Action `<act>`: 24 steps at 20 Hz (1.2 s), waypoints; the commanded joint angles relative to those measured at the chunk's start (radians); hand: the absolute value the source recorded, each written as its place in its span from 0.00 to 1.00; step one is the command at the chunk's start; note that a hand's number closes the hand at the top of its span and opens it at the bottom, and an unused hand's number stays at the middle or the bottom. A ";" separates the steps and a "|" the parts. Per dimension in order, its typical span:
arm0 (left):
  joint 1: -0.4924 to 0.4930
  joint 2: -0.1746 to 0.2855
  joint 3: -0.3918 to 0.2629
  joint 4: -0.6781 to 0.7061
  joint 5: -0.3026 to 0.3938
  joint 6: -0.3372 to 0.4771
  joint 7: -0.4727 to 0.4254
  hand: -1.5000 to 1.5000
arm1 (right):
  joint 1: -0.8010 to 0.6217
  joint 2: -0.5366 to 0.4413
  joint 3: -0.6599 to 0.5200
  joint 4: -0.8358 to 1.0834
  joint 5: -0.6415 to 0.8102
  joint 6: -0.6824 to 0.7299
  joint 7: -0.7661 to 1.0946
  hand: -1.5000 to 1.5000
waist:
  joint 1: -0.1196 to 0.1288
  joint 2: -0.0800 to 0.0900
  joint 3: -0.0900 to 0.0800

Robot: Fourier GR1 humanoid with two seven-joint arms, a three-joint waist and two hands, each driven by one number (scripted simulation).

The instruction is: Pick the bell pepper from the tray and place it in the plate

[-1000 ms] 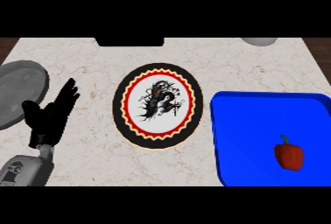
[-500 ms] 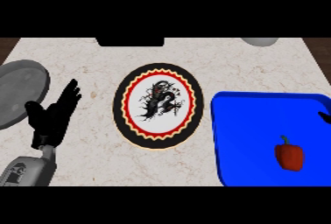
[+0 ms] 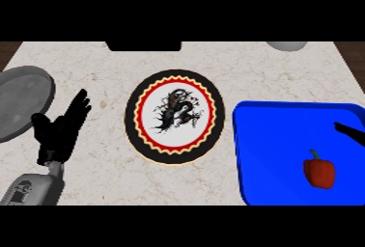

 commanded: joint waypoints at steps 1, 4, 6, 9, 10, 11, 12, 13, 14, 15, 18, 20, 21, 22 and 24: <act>0.031 -0.005 0.019 -0.032 -0.027 -0.002 0.003 0.50 | -0.017 0.017 0.013 -0.049 0.066 0.046 0.075 0.00 | 0.002 -0.001 0.000; 0.023 -0.012 0.043 -0.008 -0.026 -0.033 -0.024 0.50 | -0.015 -0.010 -0.023 -0.024 0.088 0.102 0.059 0.00 | 0.000 0.000 0.000; -0.017 0.015 0.059 -0.010 -0.015 -0.067 0.045 0.50 | -0.021 0.086 0.038 -0.042 0.146 0.060 0.132 0.00 | 0.001 0.000 0.000; 0.033 -0.039 0.045 -0.046 -0.057 -0.030 0.016 0.50 | -0.059 0.159 0.059 -0.054 0.200 0.061 0.179 0.00 | 0.003 0.000 0.000; 0.041 -0.058 0.042 0.017 -0.070 -0.055 -0.062 0.50 | -0.053 0.159 0.044 -0.070 0.200 0.083 0.200 0.00 | 0.000 0.000 0.000; 0.004 -0.032 0.064 -0.054 -0.065 -0.035 0.061 0.50 | -0.054 0.168 0.046 -0.012 0.246 0.048 0.149 0.00 | 0.002 0.000 0.000; -0.037 -0.031 0.087 0.020 -0.056 -0.064 0.041 0.50 | -0.065 0.157 0.042 -0.015 0.260 0.070 0.145 0.00 | 0.000 0.001 0.000; 0.034 -0.033 0.094 -0.009 -0.054 -0.083 -0.009 0.50 | -0.052 0.158 0.003 -0.104 0.224 0.122 0.227 0.00 | 0.000 0.000 0.000; -0.016 -0.071 0.065 -0.016 -0.091 -0.045 0.036 0.50 | -0.059 0.171 0.012 0.021 0.288 0.060 0.105 0.00 | 0.000 0.000 0.000; -0.065 -0.071 0.050 -0.053 -0.095 -0.007 0.131 0.50 | -0.037 0.186 0.041 0.039 0.307 0.015 0.099 0.00 | 0.000 0.000 0.001; 0.038 -0.027 0.124 -0.055 -0.065 -0.116 0.028 0.50 | -0.058 0.197 -0.002 -0.011 0.330 0.072 0.138 0.00 | 0.001 0.000 0.000; 0.015 -0.046 0.124 -0.039 -0.079 -0.112 0.035 0.50 | -0.085 0.247 0.029 0.047 0.388 0.032 0.125 0.00 | 0.001 0.000 0.000; -0.016 -0.052 0.143 0.004 -0.078 -0.117 0.026 0.50 | -0.133 0.234 0.015 0.101 0.400 0.056 0.095 0.00 | 0.002 0.001 0.000; 0.037 -0.048 0.132 -0.040 -0.086 -0.125 0.010 0.50 | -0.134 0.244 0.022 0.037 0.394 0.106 0.183 0.00 | 0.003 0.000 0.000; 0.039 -0.117 0.082 -0.096 -0.131 -0.047 0.042 0.50 | -0.164 0.230 0.033 0.135 0.430 0.084 0.084 0.00 | 0.006 0.001 0.001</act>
